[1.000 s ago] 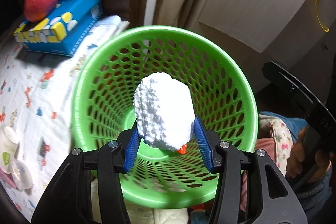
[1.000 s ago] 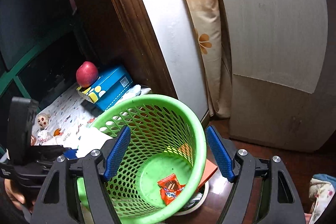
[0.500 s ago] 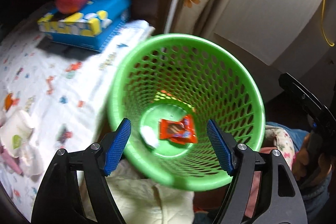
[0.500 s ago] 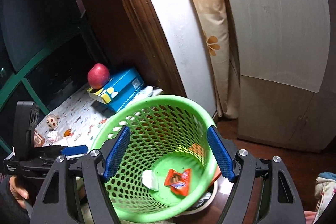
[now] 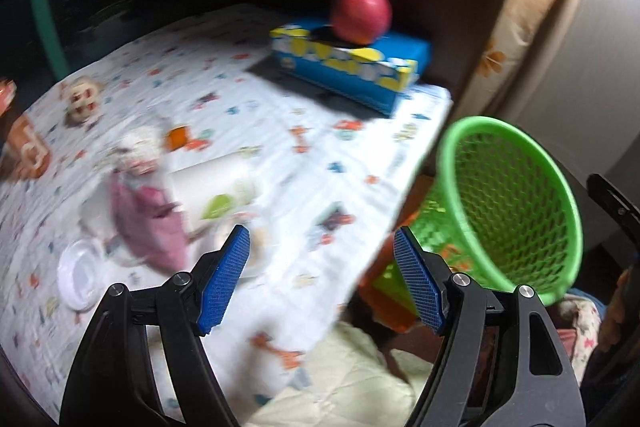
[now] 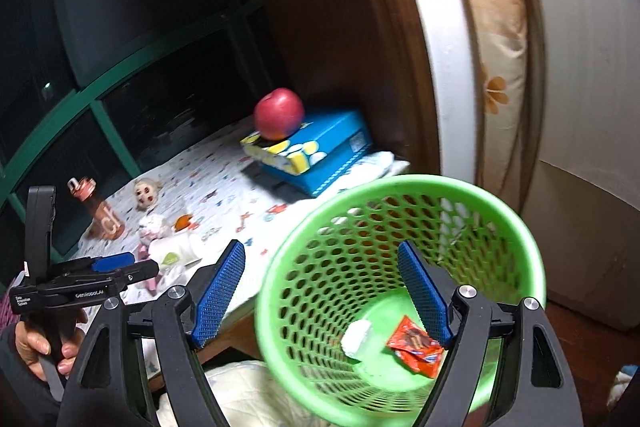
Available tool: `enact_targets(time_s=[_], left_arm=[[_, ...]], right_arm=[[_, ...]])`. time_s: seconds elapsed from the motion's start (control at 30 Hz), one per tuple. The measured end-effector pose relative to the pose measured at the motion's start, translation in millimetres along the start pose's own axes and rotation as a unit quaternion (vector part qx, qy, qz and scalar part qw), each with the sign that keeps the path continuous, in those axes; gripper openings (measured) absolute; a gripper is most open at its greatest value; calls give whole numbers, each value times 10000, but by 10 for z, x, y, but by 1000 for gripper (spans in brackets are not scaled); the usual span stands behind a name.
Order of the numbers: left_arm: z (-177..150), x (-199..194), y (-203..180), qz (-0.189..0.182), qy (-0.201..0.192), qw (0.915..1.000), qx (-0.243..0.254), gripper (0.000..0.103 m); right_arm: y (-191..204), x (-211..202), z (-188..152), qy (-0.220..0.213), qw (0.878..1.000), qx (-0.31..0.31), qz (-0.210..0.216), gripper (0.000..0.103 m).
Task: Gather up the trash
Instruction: 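Return the left tool to the white cup lid and grasp it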
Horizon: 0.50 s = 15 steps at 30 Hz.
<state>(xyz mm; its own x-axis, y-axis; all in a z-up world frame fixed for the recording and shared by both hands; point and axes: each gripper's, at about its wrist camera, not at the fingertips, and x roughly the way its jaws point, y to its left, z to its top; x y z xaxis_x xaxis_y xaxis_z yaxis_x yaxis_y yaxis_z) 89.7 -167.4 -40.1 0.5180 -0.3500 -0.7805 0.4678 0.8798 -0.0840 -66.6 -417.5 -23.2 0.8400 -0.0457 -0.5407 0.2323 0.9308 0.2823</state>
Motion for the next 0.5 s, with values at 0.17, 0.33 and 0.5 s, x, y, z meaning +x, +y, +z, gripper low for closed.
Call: enact_targets(time_s=[0.17,0.33,0.5], left_arm=[[-142,-48,623,423,-4,9974,-585,78],[-311,-86,1280,911,13,9904,-1035,85],[-474,-1,1854,1243,238,9837,-1277,91]], right_arm=[[390,180,4,161,9990,-271,307,77],[763,382,-2,353,9961,-541,599,77],[1085,556,-38,527,9921,-792,814,78]])
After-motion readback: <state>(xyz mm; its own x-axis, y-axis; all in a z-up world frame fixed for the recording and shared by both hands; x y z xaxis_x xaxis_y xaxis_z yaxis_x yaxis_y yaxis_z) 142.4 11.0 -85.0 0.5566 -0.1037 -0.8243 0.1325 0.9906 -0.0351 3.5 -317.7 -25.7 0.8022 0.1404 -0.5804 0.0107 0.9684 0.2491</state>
